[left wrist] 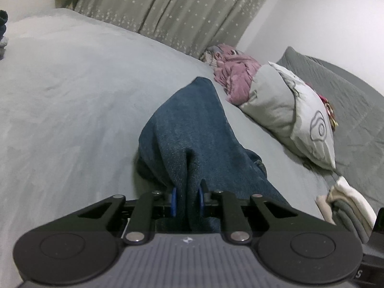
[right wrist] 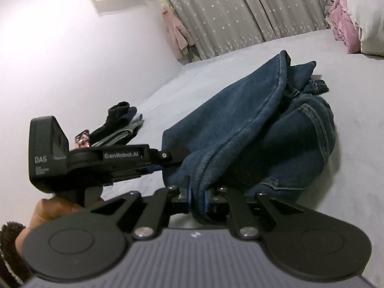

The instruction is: Fold clothes

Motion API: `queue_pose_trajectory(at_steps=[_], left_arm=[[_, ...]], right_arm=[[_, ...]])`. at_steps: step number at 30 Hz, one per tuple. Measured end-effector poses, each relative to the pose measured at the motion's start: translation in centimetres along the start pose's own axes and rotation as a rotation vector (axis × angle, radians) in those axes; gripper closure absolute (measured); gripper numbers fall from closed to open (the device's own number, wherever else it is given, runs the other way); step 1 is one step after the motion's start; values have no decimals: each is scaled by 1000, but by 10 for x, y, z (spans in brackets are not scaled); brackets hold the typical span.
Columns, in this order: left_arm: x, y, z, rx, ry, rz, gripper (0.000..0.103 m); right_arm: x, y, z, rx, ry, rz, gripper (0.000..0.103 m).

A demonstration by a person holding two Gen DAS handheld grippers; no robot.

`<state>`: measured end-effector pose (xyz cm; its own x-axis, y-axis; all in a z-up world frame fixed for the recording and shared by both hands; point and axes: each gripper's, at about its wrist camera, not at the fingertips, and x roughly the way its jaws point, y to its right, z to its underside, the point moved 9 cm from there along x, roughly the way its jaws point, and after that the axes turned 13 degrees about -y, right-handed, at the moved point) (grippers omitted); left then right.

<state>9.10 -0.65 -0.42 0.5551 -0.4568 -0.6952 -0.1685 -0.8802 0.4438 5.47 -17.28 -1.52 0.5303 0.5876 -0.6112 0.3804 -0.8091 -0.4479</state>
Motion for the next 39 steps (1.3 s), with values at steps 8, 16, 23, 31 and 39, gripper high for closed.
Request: queue_pose_trajectory(at_steps=[8,16,23,31,39], left_arm=[[-25,11,43,61,-41,-19,87],[-9,0,52,62,-34,1,85],[3,-6,39,57,-33,0,65],[0,-11,23,57,36,-63,42],[2,-2,20,71,47,-66,32]], right_arm=[[-30,-19,37,29,-53,-16,88],[-18,-14,49,35,-85,-16,80],[-9,-2,48,43,-87,21,63],[-16,9,41,71,-7,72,39],[-21,37,28,141,45,148,29]])
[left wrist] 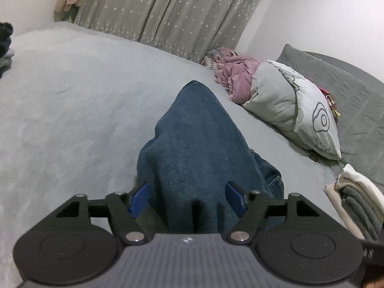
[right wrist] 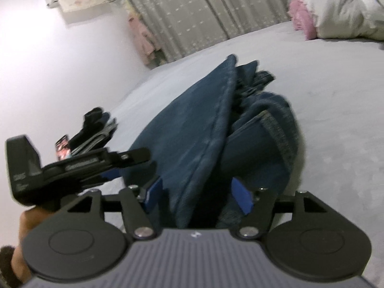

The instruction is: Fold clothes

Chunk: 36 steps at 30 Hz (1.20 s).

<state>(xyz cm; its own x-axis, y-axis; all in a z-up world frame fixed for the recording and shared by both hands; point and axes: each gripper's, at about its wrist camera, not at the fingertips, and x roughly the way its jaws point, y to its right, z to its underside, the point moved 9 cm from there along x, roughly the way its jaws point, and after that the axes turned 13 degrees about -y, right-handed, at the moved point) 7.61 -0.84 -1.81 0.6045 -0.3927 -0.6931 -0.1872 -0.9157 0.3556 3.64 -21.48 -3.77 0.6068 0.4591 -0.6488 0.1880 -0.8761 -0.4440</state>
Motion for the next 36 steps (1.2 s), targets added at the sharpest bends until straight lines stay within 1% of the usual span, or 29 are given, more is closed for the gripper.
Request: queue_pose_trajectory(at_steps=[2,7,9,12,14,17,19,20,21,22,28,31,36], left_arm=[[3,3,3,20,-9,-12,32],[14,1,8,17,-35,-30,33],[15,-1,9,8,-42,-26,33],[17,-5,11,-13,-56,-14,38],[17,-6,12,-15,-62,-12,40],[17,-6,13,-8,-64,-17,48],[17,-4,14,2,-64,-11,62],[17,-3,14,7,-65,-6,66],[17,-2,14,11,-65,-5,72],[16,-1,15,17,-64,-7,76],[15,-6,15,8,-63,-32,81],[14,-11,16,-8,-65,-51,81],[9,-28,22,-39,-81,-107,81]], right_arm=[[1,11,-4,19,11,34,26],[10,22,-6,34,1,81,20],[12,24,-5,37,-3,87,18],[12,26,-4,36,-3,95,16],[13,27,-4,38,-5,99,16],[15,29,-3,47,-12,99,15],[17,30,-2,56,-17,91,15],[18,30,-2,58,-19,87,15],[19,30,-2,59,-21,83,16],[20,31,-2,60,-23,80,16],[31,31,-2,50,-31,61,19],[34,30,-3,40,-33,50,19],[31,31,-5,47,-30,33,20]])
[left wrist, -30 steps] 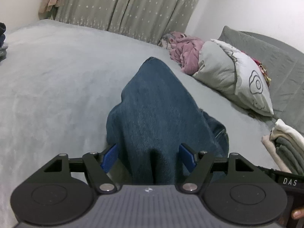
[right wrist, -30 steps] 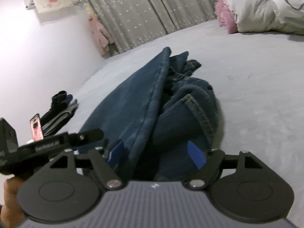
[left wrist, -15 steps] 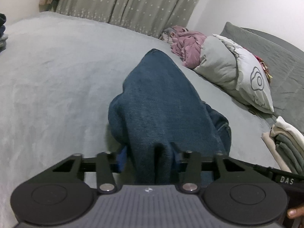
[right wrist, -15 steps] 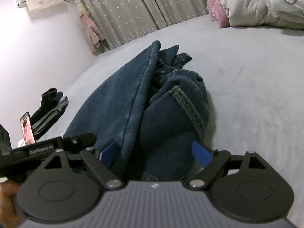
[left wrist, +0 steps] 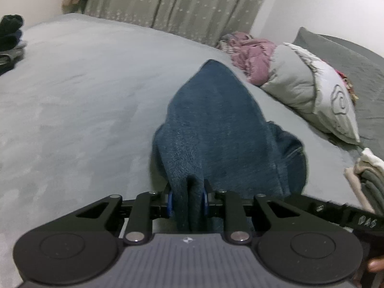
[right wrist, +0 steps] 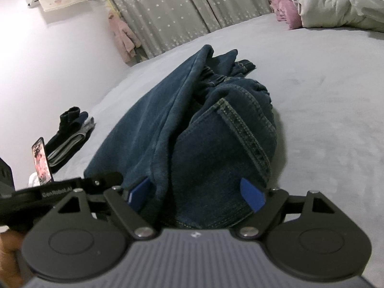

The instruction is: Fold clothes

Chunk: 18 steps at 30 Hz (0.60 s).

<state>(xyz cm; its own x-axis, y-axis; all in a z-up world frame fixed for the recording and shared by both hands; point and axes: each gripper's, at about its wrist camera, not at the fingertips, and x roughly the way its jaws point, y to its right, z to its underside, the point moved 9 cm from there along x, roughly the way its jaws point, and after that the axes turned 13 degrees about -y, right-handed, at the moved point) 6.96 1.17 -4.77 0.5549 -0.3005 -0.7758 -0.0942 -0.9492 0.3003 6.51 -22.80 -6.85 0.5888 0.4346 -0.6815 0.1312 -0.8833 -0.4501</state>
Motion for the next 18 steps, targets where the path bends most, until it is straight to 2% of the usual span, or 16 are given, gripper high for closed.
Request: queue_pose_trajectory(at_steps=[2,4,6,8,11,16,18], left_arm=[[-3,-3,2,-6,-16,6,77],[-8,-4,2,-21,-21,29,65],[-19,-1,1,-37,-12,58,58],[-26,1,-2,-36,4,48,56],[-37,17,-12,18,36,15,53],[-36,57,-28,129,47,-12,34],[-27,72,-33,160,28,-14,31]], right_arm=[[-3,6,-3,33,3,1,20],[-5,17,-6,98,4,-15,20],[-6,25,-8,141,5,-28,20],[-7,35,-13,206,12,-52,21],[-7,43,-18,260,17,-58,21],[-8,48,-18,292,11,-51,21],[-9,47,-18,298,7,-55,20]])
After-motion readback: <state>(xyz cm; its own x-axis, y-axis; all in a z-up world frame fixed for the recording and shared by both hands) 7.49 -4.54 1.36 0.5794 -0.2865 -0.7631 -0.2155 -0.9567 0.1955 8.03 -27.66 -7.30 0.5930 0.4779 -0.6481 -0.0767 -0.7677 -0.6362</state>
